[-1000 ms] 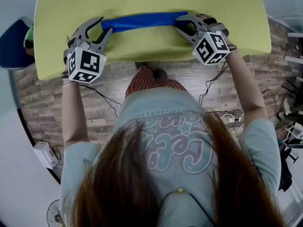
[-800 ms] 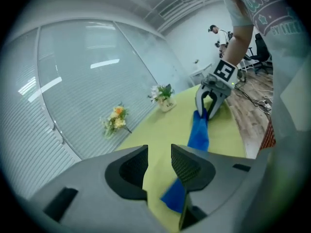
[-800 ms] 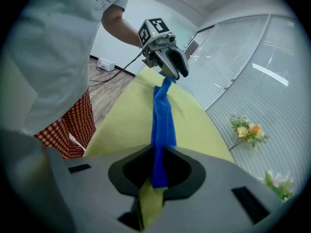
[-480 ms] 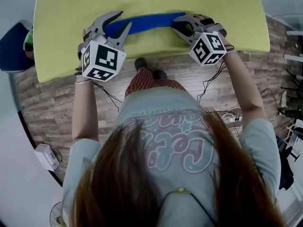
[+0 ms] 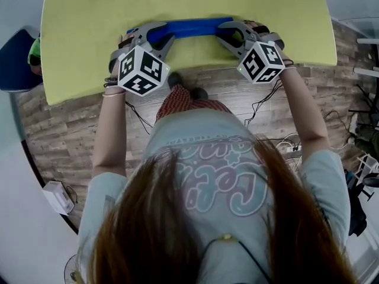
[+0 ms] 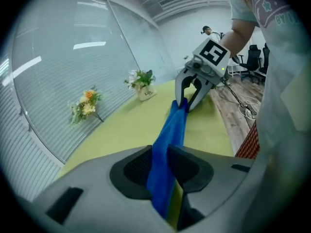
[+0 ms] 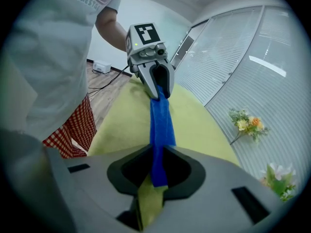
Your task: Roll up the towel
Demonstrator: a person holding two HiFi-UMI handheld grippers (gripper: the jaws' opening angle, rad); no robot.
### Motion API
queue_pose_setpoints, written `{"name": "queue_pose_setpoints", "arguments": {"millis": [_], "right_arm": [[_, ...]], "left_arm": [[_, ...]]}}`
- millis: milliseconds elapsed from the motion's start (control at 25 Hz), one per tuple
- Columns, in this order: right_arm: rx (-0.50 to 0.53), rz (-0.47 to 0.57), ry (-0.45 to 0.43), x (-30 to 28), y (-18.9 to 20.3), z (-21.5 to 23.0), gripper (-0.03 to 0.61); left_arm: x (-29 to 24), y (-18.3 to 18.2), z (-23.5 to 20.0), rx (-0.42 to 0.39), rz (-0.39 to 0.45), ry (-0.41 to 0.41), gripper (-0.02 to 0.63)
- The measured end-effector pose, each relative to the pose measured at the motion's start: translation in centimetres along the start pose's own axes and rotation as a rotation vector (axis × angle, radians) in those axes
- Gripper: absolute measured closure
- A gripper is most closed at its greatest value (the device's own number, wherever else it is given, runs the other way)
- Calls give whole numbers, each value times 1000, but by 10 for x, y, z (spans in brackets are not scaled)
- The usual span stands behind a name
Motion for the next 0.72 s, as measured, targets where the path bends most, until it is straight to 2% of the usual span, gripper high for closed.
{"name": "queue_pose_setpoints", "arguments": {"millis": [120, 200, 320, 400, 600, 720], "right_arm": [[16, -1, -14, 3, 1, -3, 495], [-13, 17, -38, 4, -1, -6, 485], [-111, 80, -70, 14, -5, -2, 485], [-203, 147, -58, 27, -9, 6, 485], [-386, 360, 99, 46, -34, 45, 503], [-576, 414, 195, 27, -43, 51, 543]], "left_arm": [[-4, 3, -1, 3, 4, 12, 511], [-5, 7, 3, -5, 4, 18, 511], [-6, 10, 7, 8, 16, 11, 520], [-6, 10, 8, 14, 22, 11, 523], [-5, 12, 6, 19, 27, 18, 523], [-3, 13, 5, 38, 31, 12, 523]]}}
Point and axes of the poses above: the fingertips, and each gripper's own axes: x backward along the fingers, z to its right, y out of its underside, the point moved 8 cm from there along x, backward along the fingers
